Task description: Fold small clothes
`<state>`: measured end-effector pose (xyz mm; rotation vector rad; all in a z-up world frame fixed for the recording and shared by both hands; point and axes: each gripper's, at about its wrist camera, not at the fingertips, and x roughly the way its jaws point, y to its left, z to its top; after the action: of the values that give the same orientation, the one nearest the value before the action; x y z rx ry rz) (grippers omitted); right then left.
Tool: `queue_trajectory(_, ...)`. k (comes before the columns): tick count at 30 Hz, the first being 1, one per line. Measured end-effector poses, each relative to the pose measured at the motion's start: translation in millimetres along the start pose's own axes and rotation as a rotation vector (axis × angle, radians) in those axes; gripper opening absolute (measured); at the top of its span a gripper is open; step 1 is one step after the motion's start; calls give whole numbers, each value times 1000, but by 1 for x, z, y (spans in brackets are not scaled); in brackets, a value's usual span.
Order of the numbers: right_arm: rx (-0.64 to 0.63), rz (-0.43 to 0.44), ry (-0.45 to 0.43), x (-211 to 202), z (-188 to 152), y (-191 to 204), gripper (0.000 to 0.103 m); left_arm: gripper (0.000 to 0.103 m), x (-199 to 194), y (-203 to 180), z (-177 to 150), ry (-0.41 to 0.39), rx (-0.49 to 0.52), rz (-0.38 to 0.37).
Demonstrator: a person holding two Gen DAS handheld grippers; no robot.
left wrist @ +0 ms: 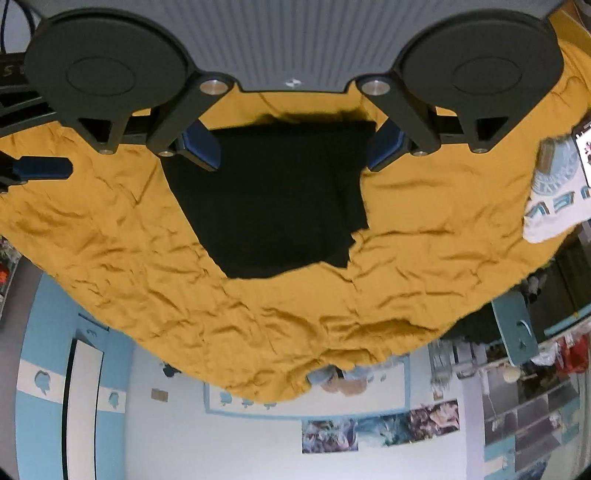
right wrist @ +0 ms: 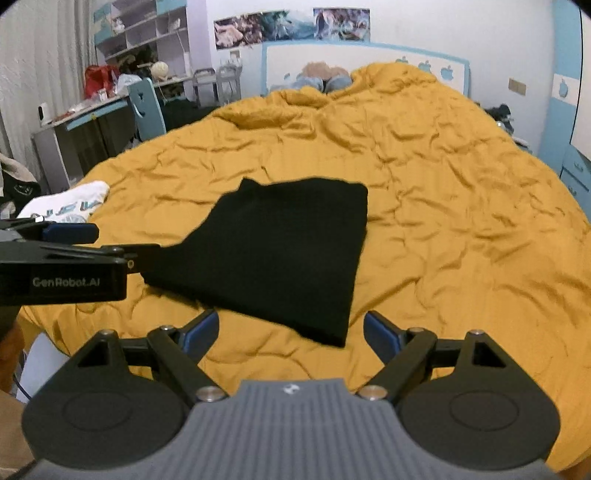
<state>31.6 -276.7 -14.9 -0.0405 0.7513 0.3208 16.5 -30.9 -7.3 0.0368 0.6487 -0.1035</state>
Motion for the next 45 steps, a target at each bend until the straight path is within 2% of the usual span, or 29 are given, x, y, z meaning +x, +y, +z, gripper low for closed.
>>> queue_trajectory(45, -4, 15, 18, 6, 3, 1, 81, 103, 0, -7, -7, 17, 3, -13)
